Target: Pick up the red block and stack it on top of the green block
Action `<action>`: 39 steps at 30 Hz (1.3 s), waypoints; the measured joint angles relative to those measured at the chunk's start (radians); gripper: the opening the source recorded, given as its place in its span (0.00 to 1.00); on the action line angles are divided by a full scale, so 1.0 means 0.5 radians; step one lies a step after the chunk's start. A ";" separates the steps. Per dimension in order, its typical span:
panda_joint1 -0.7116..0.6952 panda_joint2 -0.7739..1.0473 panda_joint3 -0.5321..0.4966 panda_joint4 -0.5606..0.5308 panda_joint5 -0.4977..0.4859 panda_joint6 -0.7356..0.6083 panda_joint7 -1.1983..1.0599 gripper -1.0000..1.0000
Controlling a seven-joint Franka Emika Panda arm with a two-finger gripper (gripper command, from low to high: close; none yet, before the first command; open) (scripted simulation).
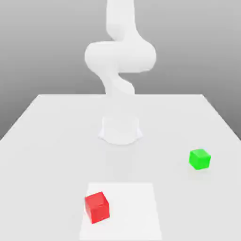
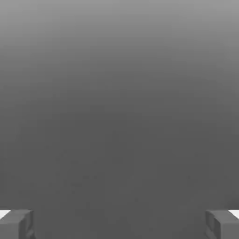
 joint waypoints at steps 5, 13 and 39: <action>-0.186 0.374 0.120 -0.141 -0.028 0.182 0.412 0.50; -0.396 0.957 0.229 -0.359 -0.110 0.466 1.076 0.50; -0.447 1.780 0.167 -0.589 -0.113 0.934 1.787 0.00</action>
